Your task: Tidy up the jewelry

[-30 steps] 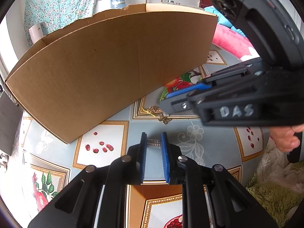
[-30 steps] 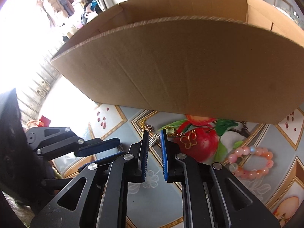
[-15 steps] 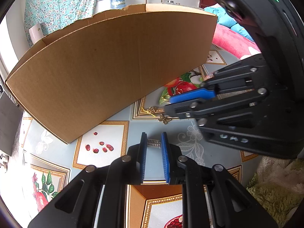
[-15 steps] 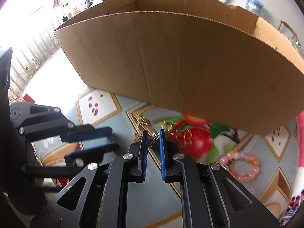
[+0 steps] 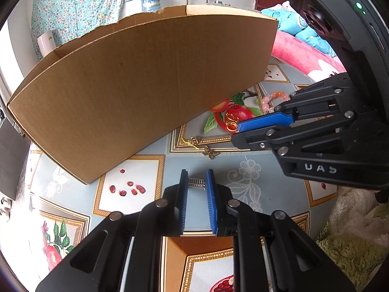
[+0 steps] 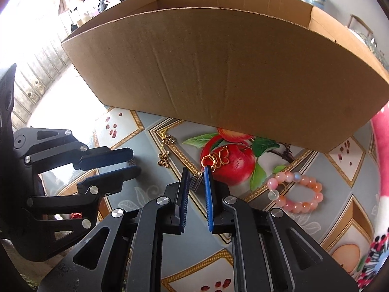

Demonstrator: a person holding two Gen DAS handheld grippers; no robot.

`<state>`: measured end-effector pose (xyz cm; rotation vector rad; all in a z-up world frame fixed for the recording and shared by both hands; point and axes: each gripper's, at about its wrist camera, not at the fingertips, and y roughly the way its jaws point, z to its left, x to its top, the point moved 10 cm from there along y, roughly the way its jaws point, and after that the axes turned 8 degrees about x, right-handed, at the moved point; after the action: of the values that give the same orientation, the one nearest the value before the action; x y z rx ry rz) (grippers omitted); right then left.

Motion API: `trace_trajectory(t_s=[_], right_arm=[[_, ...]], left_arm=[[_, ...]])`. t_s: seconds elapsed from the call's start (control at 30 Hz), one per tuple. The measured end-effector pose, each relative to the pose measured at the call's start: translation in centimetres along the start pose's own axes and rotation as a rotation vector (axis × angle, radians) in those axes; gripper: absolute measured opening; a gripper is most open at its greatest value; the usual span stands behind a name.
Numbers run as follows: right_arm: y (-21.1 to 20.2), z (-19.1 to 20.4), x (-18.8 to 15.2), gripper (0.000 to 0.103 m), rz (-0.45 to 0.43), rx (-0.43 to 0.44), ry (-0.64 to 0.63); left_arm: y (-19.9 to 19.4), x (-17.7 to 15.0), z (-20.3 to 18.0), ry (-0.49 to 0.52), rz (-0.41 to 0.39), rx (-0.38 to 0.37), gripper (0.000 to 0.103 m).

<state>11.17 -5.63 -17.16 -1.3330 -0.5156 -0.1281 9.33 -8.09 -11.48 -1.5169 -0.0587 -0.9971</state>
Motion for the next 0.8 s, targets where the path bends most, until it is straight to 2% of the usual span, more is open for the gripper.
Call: trace_trajectory(t_s=[0.1,0.3,0.4,0.8], right_arm=[[0.7,0.6,0.2,0.009,0.005,-0.025,-0.036],[0.7,0.3,0.2,0.001,-0.011,0.005,-0.006],[0.5,-0.1,0.3,0.000,-0.017,0.019,0.009],[-5.6,-2.0,0.7,0.000,-0.078,0.079,0.048]], left_arm=[[0.0,0.0,0.0,-0.002,0.000,-0.001,0.015],[0.0,-0.1,-0.1,-0.001,-0.004,0.001,0.015],[0.0,-0.1,-0.1,0.000,-0.004,0.002,0.015],[0.0,0.0,-0.1,-0.002,-0.003,0.005,0.014]])
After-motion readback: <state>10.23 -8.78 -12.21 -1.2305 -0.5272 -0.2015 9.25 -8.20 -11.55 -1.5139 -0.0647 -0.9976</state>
